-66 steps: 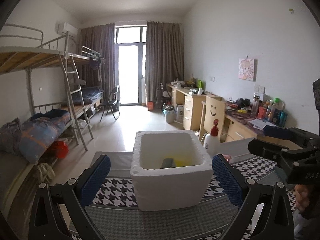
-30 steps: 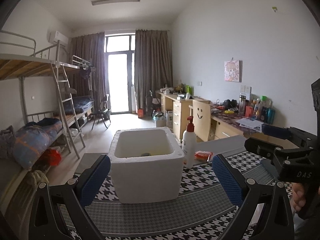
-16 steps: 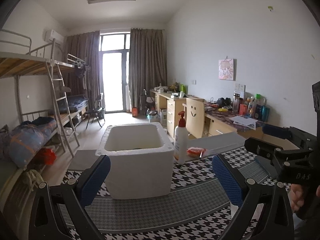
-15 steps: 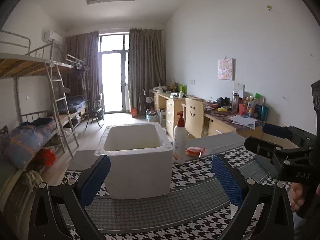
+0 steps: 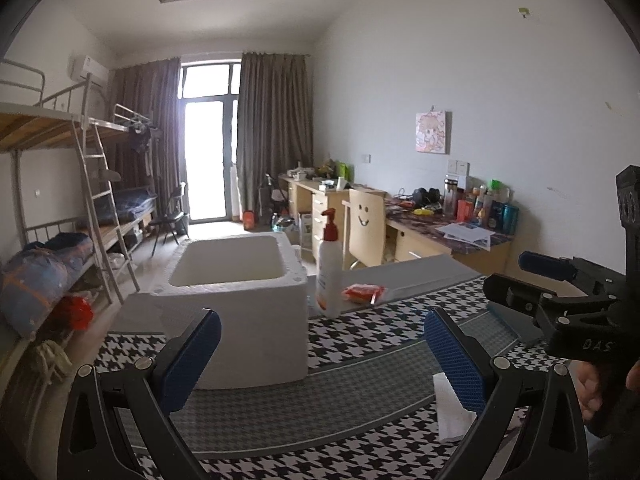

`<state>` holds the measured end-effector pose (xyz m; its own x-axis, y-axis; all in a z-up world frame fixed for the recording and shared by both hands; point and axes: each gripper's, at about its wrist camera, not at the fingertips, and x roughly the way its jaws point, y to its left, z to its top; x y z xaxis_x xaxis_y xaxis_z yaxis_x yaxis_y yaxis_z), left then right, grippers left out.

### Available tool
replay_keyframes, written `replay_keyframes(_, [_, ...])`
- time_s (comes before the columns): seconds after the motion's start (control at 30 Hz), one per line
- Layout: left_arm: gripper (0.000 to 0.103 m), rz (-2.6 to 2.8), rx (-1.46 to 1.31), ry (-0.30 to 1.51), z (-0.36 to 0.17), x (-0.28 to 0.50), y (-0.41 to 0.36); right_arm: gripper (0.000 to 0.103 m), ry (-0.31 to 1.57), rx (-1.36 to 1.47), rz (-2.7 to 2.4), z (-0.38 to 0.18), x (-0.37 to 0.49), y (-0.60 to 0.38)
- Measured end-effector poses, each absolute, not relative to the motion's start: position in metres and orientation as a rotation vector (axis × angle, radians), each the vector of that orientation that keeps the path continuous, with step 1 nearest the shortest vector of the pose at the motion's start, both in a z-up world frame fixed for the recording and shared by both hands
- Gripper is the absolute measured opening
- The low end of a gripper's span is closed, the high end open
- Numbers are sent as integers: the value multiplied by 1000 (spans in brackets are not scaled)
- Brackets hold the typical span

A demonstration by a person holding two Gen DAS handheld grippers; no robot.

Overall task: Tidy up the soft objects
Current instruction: 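Move both tools toward the white tissues on the table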

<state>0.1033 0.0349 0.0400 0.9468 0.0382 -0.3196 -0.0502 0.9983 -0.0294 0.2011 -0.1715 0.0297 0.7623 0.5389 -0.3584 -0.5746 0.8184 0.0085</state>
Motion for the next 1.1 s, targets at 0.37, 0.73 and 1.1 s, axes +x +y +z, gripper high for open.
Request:
replay_keyframes(0.37, [102,-4,-39,342,31,105,17,88,376,-89,552,25,199,-187])
replay_keyframes(0.73, [102,-57,-42,374,21,109,-2,88,393,-65,493,14,198,-209])
replay_keyframes(1.1, [102,-95,-41,396,14,111,-17,88,416,-44,443,2,192,-233])
